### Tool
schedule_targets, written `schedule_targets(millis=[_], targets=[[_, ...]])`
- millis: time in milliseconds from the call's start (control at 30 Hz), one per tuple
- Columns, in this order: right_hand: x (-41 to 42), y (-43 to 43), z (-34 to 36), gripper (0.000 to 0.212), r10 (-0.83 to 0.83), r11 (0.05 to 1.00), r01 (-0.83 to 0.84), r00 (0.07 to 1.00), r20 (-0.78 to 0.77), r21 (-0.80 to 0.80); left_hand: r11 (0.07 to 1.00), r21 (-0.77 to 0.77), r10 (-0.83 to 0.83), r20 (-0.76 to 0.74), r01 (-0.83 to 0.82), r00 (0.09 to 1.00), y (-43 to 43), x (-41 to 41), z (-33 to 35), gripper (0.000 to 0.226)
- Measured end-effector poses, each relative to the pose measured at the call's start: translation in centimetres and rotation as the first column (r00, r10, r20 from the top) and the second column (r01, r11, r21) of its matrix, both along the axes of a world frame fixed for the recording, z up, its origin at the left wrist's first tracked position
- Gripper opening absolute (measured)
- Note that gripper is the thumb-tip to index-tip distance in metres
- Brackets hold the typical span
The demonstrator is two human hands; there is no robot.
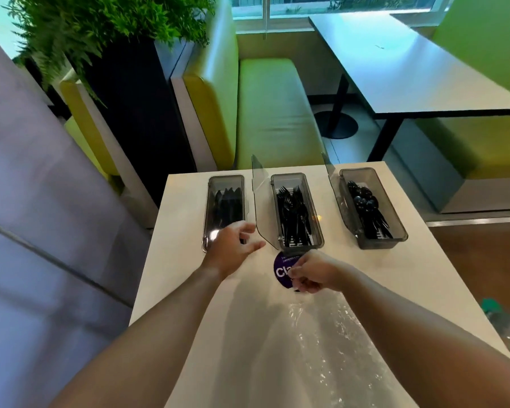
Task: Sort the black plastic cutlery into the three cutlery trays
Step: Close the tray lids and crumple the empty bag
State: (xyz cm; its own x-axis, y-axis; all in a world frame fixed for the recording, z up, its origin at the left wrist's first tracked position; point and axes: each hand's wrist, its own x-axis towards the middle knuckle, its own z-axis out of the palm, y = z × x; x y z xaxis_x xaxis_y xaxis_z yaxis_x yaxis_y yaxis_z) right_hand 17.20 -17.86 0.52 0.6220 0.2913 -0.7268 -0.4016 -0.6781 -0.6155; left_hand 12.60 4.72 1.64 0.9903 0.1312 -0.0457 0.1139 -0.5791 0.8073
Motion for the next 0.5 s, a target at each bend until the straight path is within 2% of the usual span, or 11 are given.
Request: schedule_targets(millis=[100,167,233,333,500], targets=[[0.7,-2.5,0.6,0.020,-0.140,0.990,0.140,0.990,-0.004,-0.011,0.996,-0.091,0.017,0.041,-0.014,0.999,-1.4,0.4,0.6,0.046],[1.4,-3.7,0.7,0.024,-0.216,0.975,0.220,0.974,0.072,-0.046,0.992,-0.119,0.049,0.074,-0.040,0.996,-2.2,0.5,0.9,0.036],[2.0,-4.2,0.7,0.035,-0.231,0.966,0.249,0.952,0.202,-0.069,0.989,-0.135,0.077,0.105,-0.063,0.991,-2.7,0.4,0.9,0.031],[2.5,-4.3,0.8,0.059,-0.240,0.967,0.254,0.911,0.334,0.003,0.985,-0.152,0.097,0.123,-0.078,0.988,-3.5,0.5,0.7,0.030],[2.9,-4.0,0.3,0.052,-0.182,0.979,0.205,0.877,0.444,-0.005,0.983,-0.164,0.105,0.144,-0.081,0.984,-5.0,1.0,0.8,0.036]])
